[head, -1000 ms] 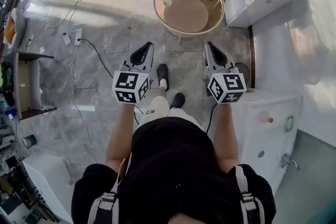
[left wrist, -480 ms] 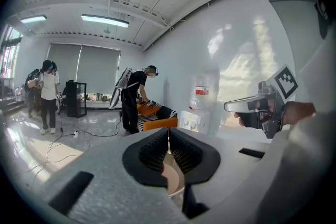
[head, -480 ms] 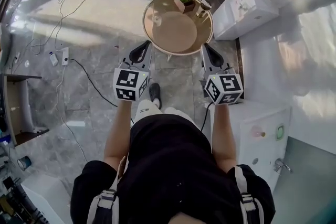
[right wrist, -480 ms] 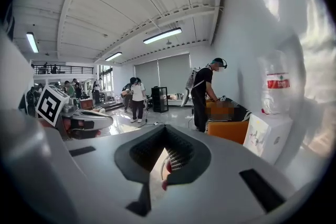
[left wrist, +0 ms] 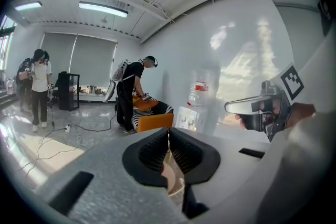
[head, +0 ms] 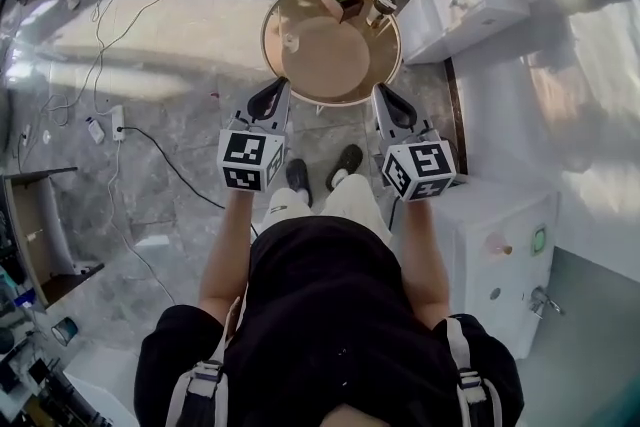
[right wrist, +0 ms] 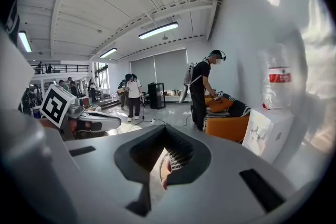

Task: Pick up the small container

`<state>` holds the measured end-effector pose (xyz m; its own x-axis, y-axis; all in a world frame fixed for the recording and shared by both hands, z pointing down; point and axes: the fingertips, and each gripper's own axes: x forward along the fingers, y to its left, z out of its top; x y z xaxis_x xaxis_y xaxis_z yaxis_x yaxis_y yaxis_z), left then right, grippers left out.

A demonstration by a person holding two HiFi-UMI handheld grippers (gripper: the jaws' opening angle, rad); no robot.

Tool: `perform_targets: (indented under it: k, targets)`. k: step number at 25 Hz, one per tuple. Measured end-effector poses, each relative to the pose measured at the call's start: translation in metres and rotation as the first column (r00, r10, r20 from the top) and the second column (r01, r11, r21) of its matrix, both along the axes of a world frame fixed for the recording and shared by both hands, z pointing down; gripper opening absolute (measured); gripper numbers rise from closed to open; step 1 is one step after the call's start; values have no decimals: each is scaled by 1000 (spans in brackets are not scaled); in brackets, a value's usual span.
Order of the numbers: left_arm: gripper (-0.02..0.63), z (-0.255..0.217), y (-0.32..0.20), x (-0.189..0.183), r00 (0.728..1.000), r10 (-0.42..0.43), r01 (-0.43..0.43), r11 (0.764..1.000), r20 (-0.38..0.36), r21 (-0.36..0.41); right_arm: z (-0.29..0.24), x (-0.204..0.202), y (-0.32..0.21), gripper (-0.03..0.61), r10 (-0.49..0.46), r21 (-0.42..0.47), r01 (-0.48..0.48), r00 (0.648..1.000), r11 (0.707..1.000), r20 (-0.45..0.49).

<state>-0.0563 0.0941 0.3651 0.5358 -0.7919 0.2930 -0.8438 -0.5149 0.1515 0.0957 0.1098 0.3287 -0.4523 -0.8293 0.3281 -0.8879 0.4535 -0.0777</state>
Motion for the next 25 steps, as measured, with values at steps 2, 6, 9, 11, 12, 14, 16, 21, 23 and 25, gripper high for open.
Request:
perform_targets:
  k: [2,6,9,11,12,14,16,21,23,25]
  targets:
    - [18,5,-8,4,1000,1,-1,1000,2,-12,5,2,-9,3,-8,-9,8,1000,1000,-1]
    - [18,15,-27,6,1000,-26,26,999,2,-26,15,4,-31,3,-28,-25,28,1000,999,7]
    - [19,17,-45,8,998,-56,56,998,2,-34,15,4,-57,3,-59,-24,59,998,998,17]
    - [18,16,-55,9,997,-72,72,997,7,-30,15,2,-76,3,-84,-24,84,996,996,23]
    - [20,15,-62,8,997,-82,82,996,7,-29,14,0,-85,3,-96,-23,96,995,995,26]
    - [20,13,-75,11,995,-104,104,994,5,-29,12,-1,-105,3,-125,-20,126,992,992,33]
    - [20,15,-88,16,992,-129,129,991,7,-31,13,-1,-125,3,-162,-21,163,986,986,37]
    - [20,25,-121,33,978,-206,207,978,20,-42,22,8,-174,3,-251,-29,252,967,967,46]
    - [20,33,-124,41,971,-239,241,969,26,-58,31,11,-186,3,-297,-49,300,953,953,53]
    - [20,42,-131,44,965,-262,264,962,28,-69,42,9,-197,3,-332,-67,335,942,940,59]
